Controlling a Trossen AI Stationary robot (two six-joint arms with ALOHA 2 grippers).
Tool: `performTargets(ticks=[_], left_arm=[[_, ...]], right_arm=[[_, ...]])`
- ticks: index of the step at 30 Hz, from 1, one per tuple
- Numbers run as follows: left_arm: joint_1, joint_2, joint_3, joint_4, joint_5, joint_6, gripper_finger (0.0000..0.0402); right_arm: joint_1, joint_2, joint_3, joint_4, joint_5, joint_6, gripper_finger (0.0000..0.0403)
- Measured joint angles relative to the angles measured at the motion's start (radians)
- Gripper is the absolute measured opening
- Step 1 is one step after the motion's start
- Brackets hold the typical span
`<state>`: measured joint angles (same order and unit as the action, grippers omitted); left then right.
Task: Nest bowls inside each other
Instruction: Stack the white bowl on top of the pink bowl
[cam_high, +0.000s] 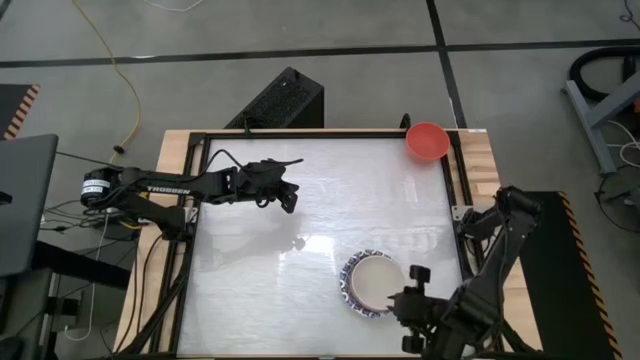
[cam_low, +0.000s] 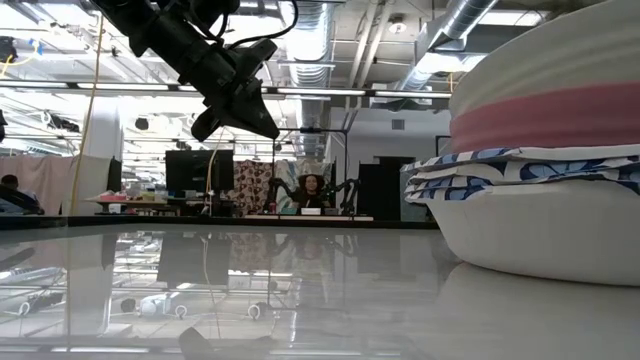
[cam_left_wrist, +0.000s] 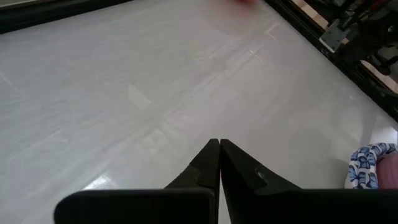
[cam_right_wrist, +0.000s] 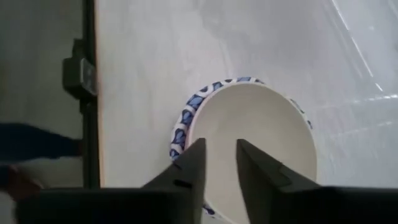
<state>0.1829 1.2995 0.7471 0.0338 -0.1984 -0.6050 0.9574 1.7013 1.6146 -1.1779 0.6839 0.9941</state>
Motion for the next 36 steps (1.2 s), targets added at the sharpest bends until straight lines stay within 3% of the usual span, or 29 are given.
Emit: performTargets(ticks=[5,7,13,36], left_arm=[[0.0,0.0,0.0,0.0,0.004,0.001,0.0],[0.0,0.0,0.0,0.0,0.012,0.002,0.0],[0.0,0.0,0.0,-0.001,0.019,0.002,0.0],[0.0,0.0,0.0,-0.001,0.007,0.013,0.0]], right_arm=[[0.034,0.022,-0.001,-0.042,0.05,0.117,0.0025],[0.045,0.022,-0.001,-0.045,0.062,0.141,0.0011],[0.06,0.022,-0.003,-0.072,0.109,0.207,0.0007],[0.084,0.021,-0.271,0.182,0.098,0.345,0.0002]])
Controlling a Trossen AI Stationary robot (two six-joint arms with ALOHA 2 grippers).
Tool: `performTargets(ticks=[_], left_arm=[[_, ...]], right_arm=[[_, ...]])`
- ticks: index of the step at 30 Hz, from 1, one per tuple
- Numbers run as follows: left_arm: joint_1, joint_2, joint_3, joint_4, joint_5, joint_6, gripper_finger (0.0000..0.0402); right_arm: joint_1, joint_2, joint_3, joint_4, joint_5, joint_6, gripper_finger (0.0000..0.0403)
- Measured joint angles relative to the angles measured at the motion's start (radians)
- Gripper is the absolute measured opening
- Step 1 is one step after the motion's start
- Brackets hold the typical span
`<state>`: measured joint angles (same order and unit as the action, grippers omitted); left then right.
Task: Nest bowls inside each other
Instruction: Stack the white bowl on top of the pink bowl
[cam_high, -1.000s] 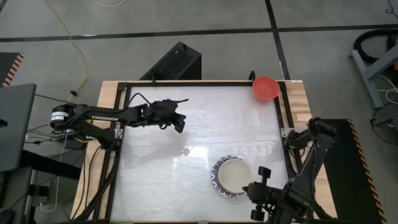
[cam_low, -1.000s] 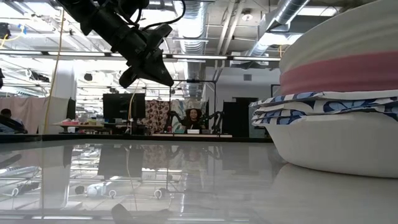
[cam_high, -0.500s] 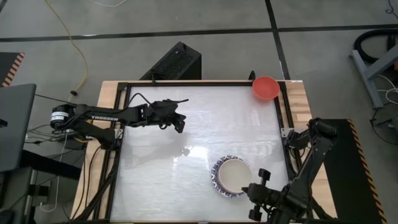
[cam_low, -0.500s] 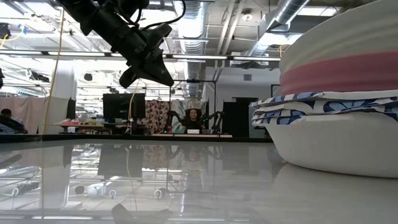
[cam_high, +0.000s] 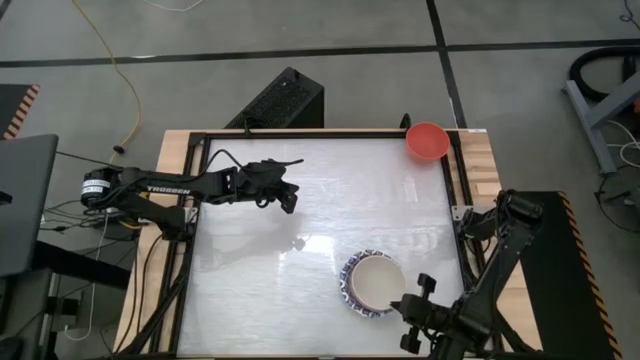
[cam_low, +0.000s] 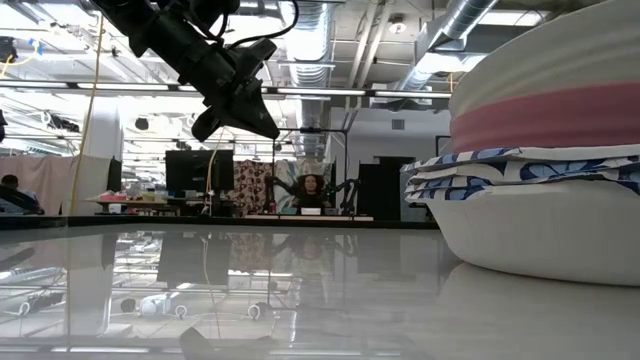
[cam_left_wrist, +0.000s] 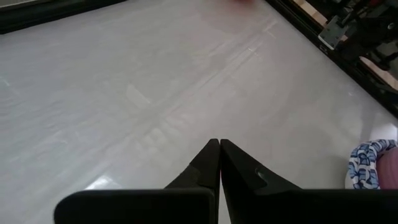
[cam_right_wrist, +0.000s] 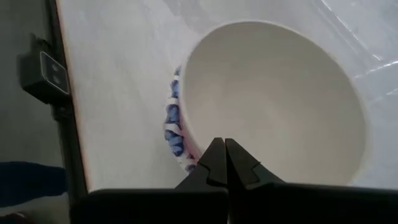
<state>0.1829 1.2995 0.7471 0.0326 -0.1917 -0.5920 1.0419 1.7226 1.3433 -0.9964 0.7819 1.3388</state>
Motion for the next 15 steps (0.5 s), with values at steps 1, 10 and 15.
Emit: performTargets(ticks=[1,10,15], left_arm=[[0.0,0.0,0.0,0.0,0.0,0.006,0.0],[0.0,0.0,0.0,-0.001,0.0,0.009,0.0],[0.0,0.0,0.0,-0.002,0.0,0.009,0.0]], right_arm=[[-0.001,0.0,-0.009,0.019,0.0,0.0,0.0002],[-0.001,0.001,-0.053,0.078,-0.055,0.008,0.0002],[-0.002,0.001,-0.053,0.078,-0.057,0.008,0.0002]])
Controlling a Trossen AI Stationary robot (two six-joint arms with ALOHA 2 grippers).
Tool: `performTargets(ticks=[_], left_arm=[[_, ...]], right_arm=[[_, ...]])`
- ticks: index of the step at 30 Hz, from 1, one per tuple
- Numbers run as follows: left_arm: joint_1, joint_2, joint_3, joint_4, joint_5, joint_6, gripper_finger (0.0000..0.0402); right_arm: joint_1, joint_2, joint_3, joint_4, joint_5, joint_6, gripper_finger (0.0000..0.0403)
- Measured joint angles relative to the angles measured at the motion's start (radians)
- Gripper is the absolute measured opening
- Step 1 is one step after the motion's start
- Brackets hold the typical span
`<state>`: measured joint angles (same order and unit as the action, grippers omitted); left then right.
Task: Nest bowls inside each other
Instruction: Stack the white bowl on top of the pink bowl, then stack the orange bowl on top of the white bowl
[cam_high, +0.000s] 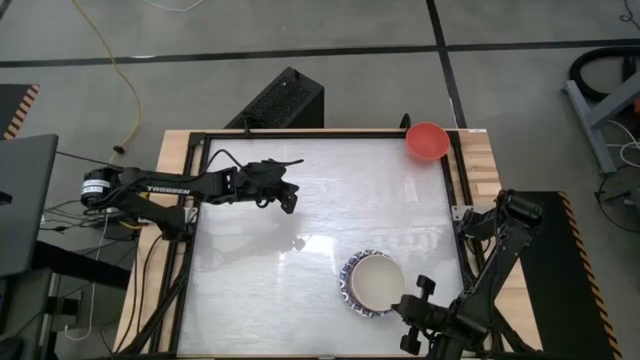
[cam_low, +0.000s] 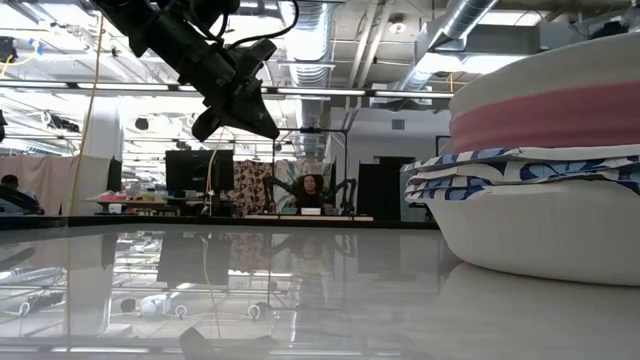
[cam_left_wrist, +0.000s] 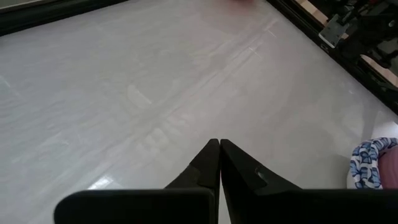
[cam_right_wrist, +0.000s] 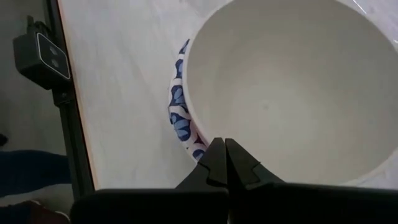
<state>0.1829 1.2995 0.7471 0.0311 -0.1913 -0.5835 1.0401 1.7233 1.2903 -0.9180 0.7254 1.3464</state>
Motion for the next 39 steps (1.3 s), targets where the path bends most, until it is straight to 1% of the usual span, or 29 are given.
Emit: performTargets(ticks=[3,11,17,20,24,27,31,33,35,39], left_arm=[[0.0,0.0,0.0,0.0,0.0,0.0,0.0],[0.0,0.0,0.0,0.0,0.0,0.015,0.0],[0.0,0.0,0.0,0.0,0.0,0.014,0.0],[0.0,0.0,0.0,0.001,0.0,0.014,0.0],[0.0,0.0,0.0,0.002,0.0,0.014,0.0],[0.0,0.0,0.0,0.002,0.0,0.013,0.0],[0.0,0.0,0.0,0.002,0.015,0.006,0.0],[0.005,0.0,0.0,0.002,0.037,-0.011,0.0],[0.014,0.0,0.0,0.002,0.077,-0.028,0.0],[0.038,0.0,0.0,0.003,0.153,-0.042,0.0]], right_arm=[[-0.002,0.0,0.0,0.0,-0.002,0.0,0.0002],[-0.009,0.0,0.0,0.0,-0.046,-0.008,0.0002],[-0.01,-0.002,0.002,-0.004,-0.044,-0.011,0.0004],[-0.009,-0.002,0.036,-0.039,-0.015,-0.021,0.0009],[-0.01,-0.003,0.113,-0.133,0.026,-0.085,0.0015],[-0.022,-0.003,0.184,-0.256,0.036,-0.121,0.0015],[-0.063,-0.023,0.266,-0.491,0.038,-0.079,0.0015],[-0.093,-0.053,0.289,-0.578,0.052,-0.06,0.0015],[-0.124,-0.101,0.298,-0.606,0.072,-0.093,0.0015],[-0.192,-0.221,0.298,-0.546,0.112,-0.281,0.0014]])
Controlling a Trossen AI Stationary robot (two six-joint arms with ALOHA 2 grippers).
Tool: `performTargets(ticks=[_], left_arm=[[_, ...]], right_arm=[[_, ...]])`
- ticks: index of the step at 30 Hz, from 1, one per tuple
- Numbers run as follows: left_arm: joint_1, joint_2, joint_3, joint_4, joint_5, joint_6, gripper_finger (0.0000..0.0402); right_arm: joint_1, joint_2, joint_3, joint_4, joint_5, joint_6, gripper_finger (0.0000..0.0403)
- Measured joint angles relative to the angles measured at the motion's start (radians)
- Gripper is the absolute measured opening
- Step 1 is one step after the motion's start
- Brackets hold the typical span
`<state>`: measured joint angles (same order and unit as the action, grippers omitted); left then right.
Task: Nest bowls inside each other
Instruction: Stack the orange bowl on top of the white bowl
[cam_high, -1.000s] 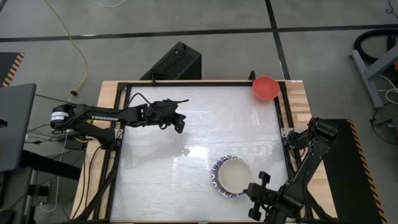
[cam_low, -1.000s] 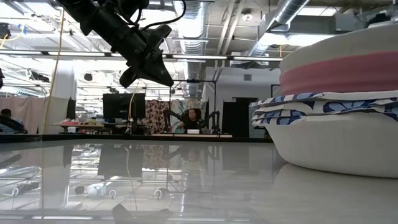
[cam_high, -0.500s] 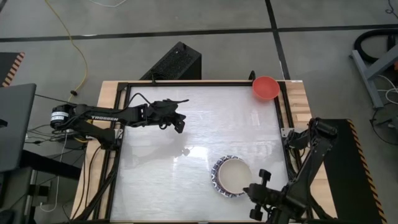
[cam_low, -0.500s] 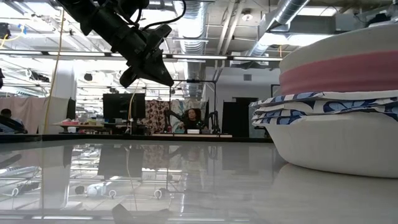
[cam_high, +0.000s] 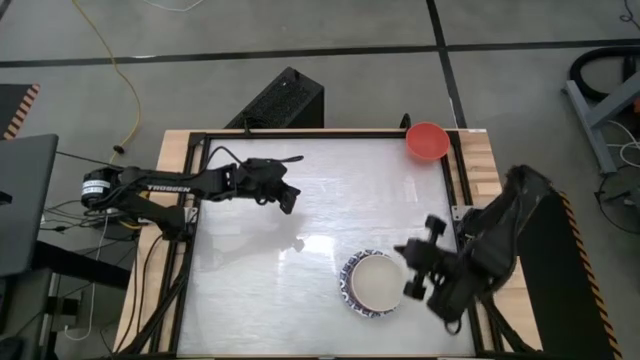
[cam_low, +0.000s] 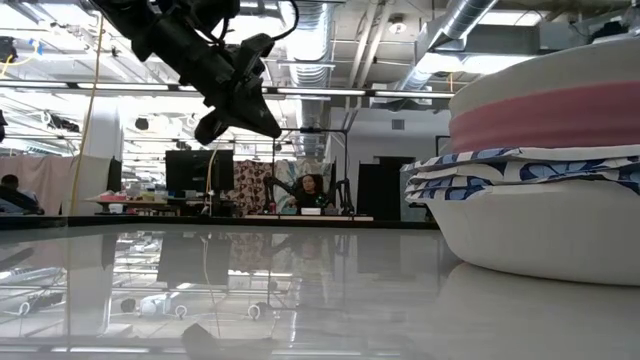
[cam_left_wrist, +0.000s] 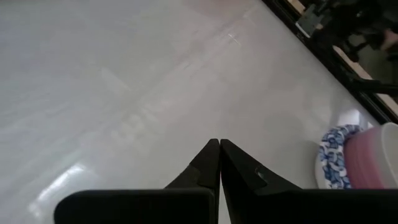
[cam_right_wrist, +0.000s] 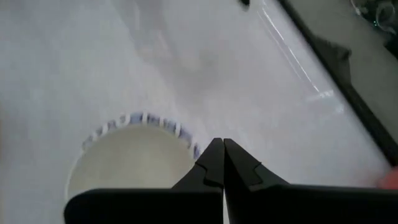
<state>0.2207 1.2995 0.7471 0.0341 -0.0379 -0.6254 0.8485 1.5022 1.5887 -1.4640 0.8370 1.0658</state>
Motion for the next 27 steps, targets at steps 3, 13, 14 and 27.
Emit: performTargets(ticks=[3,13,14,27], left_arm=[[0.015,0.0,0.0,0.001,0.032,-0.007,0.0],[0.035,0.0,0.0,0.005,0.084,-0.032,0.0],[0.035,0.0,0.0,0.009,0.084,-0.022,0.0],[0.039,0.0,0.0,0.186,0.199,0.045,0.0]], right_arm=[[-0.066,-0.089,0.0,0.081,0.009,-0.162,0.0014],[-0.388,-0.313,-0.006,0.284,-0.169,-0.593,0.0013],[-0.425,-0.326,-0.006,0.306,-0.206,-0.633,0.0013],[-0.874,-0.338,-0.006,0.636,-0.724,-1.089,0.0013]])
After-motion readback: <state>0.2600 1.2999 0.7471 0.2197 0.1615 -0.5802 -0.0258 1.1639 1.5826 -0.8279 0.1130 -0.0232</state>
